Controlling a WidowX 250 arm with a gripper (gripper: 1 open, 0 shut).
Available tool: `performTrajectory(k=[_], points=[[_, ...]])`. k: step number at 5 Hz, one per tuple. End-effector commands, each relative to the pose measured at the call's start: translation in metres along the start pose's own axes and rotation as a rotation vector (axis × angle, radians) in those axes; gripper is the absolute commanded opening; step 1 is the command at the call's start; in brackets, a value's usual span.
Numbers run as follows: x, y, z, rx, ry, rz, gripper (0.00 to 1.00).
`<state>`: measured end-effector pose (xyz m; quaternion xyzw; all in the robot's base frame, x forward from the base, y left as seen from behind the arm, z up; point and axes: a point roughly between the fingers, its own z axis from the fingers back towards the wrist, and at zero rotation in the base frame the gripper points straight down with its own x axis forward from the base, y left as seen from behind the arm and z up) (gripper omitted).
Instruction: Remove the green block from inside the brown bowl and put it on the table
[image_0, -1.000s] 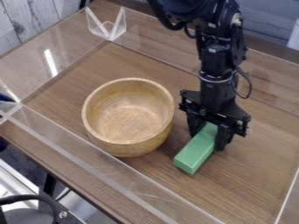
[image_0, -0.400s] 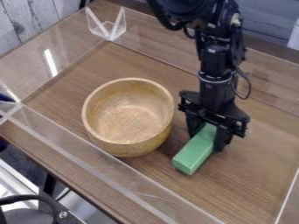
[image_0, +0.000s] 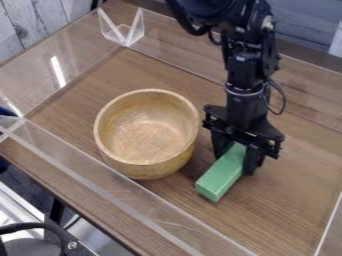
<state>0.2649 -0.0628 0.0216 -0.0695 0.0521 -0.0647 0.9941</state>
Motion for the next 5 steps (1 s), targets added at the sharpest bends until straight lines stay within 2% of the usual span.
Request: performTrajectory(k=[1, 2, 3, 4, 5], points=[[0.003, 0.000, 0.015, -0.007, -0.046, 0.001, 0.00], [0.002, 0.000, 0.017, -0.011, -0.046, 0.002, 0.00], [0.001, 0.000, 0.023, -0.014, -0.049, 0.011, 1.00], [0.000, 0.001, 0.033, -0.017, -0.062, 0.018, 1.00], [0.000, 0.002, 0.055, -0.017, -0.107, 0.021, 1.00]])
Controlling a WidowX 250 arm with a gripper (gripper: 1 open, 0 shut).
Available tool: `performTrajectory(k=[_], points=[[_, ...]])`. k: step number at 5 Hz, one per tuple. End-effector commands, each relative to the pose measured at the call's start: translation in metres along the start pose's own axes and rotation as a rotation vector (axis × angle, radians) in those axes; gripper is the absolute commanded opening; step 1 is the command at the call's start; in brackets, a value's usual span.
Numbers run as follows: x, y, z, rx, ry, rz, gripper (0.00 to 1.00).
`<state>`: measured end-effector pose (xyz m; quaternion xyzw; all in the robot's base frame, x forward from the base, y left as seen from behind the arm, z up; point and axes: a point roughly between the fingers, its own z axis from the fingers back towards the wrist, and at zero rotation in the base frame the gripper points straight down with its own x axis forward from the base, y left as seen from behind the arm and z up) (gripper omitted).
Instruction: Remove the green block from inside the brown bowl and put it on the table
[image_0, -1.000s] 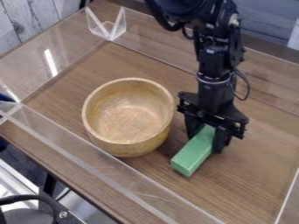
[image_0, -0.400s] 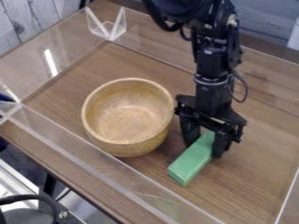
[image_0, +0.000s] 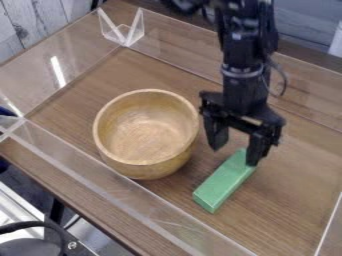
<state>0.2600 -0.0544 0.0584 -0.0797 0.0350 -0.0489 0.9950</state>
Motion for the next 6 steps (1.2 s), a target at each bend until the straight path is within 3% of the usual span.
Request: performTrajectory(k=[1, 2, 3, 4, 5, 6], points=[[0.010, 0.001, 0.050, 0.003, -0.133, -0.011, 1.00], [0.012, 0.007, 0.082, 0.025, -0.176, -0.005, 1.00], [0.016, 0.022, 0.100, 0.074, -0.177, 0.001, 1.00], [0.010, 0.046, 0.105, 0.099, -0.170, 0.004, 1.00], [0.012, 0.019, 0.090, 0.097, -0.155, -0.032, 0.00], [0.017, -0.006, 0.067, 0.092, -0.126, -0.064, 0.00]])
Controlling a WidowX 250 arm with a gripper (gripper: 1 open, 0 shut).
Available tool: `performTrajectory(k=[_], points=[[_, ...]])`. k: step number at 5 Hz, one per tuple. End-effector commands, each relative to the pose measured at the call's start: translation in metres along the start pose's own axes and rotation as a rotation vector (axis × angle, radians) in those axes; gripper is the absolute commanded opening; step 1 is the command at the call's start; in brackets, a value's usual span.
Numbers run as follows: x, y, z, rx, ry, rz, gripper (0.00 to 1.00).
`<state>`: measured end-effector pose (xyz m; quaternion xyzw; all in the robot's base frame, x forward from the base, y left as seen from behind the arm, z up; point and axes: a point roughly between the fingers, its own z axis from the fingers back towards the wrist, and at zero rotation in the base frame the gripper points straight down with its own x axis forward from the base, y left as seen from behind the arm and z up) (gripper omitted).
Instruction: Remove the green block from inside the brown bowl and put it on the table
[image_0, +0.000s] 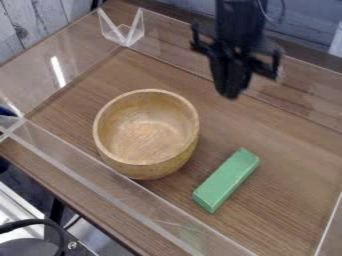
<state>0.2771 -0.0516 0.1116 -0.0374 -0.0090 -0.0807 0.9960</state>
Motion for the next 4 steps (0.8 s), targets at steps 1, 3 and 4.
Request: performTrajectory(k=[1, 3, 4], points=[[-0.003, -0.014, -0.008, 0.004, -0.021, -0.022, 0.00], [-0.009, -0.014, -0.035, 0.004, 0.002, -0.041, 1.00], [-0.009, -0.014, -0.037, 0.008, 0.003, -0.041, 1.00]])
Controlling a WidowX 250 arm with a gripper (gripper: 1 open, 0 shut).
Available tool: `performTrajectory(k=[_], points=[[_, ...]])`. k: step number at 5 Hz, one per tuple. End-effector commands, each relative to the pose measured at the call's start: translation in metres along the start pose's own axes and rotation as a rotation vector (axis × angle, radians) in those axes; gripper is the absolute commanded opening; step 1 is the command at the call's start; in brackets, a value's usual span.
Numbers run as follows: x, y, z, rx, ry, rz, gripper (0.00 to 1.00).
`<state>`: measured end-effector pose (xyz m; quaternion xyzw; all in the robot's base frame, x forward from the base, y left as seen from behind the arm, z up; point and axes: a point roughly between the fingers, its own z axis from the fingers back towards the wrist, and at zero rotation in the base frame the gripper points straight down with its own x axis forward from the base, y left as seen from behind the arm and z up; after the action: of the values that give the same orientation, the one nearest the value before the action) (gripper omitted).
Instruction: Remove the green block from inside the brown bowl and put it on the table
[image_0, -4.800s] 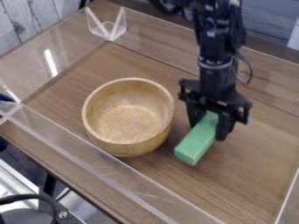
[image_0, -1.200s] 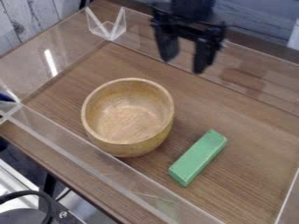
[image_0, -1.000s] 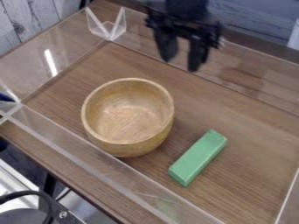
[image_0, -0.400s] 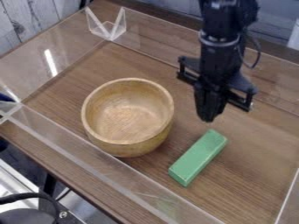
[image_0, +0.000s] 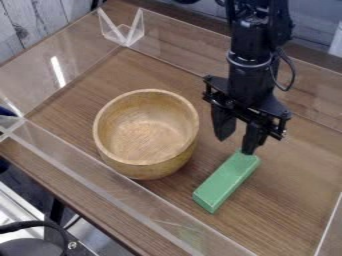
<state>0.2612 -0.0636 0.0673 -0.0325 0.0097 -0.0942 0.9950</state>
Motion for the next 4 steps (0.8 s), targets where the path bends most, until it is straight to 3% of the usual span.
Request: performTrajectory(k=[1, 4], points=[[0.005, -0.003, 0.011, 0.002, -0.035, -0.011, 1.00], [0.005, -0.003, -0.002, 0.007, -0.022, -0.015, 1.00]])
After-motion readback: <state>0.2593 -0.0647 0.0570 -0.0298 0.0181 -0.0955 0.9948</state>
